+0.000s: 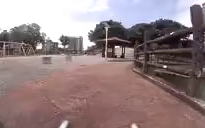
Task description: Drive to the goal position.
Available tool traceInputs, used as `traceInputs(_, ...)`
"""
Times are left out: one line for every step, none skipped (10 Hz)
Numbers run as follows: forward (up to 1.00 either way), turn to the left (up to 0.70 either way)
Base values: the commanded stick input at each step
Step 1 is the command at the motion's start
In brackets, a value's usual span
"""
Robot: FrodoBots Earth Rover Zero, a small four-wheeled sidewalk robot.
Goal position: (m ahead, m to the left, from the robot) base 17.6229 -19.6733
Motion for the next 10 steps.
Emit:
traceInputs(1.0,0.0)
traceInputs(1.0,0.0)
traceInputs(1.0,0.0)
traceInputs(1.0,0.0)
traceInputs(1.0,0.0)
traceInputs(1.0,0.0)
traceInputs(1.0,0.0)
traceInputs(1.0,-0.28)
traceInputs(1.0,-0.39)
traceInputs(1.0,-0.4)
